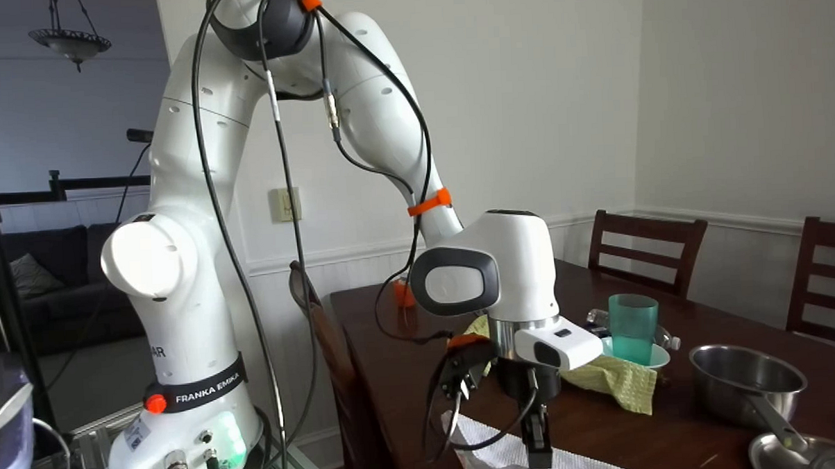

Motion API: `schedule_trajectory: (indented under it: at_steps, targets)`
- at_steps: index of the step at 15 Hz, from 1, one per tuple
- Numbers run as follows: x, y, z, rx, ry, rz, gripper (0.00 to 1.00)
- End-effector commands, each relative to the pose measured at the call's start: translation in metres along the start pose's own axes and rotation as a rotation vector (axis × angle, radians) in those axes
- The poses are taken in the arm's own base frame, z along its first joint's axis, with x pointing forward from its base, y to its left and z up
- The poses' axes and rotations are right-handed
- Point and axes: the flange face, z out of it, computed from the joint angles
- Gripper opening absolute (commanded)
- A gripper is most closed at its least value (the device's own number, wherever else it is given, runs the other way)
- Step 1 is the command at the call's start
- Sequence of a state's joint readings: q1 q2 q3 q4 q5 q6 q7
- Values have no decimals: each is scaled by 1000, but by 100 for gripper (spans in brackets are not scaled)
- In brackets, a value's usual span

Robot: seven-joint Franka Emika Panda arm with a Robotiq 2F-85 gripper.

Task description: Fold the white towel into a triangle once.

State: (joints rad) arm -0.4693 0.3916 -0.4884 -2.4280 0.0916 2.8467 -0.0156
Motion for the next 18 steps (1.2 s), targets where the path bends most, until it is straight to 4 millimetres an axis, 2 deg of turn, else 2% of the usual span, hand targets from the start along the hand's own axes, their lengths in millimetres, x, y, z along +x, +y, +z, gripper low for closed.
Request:
schedule_trajectory:
  at_steps: [1, 7, 13, 14, 15, 16, 18]
  targets:
    - [0, 15, 7, -30, -6, -32, 2]
    - [-2, 35, 18, -94, -20, -49, 2]
    - [-4, 37, 25, -111, -37, -55, 2]
    - [-4, 36, 26, -113, -37, -54, 6]
    - [-3, 36, 26, -118, -35, -50, 32]
    - [-2, 36, 26, -120, -34, -51, 32]
    - [0, 38, 24, -122, -29, -47, 45]
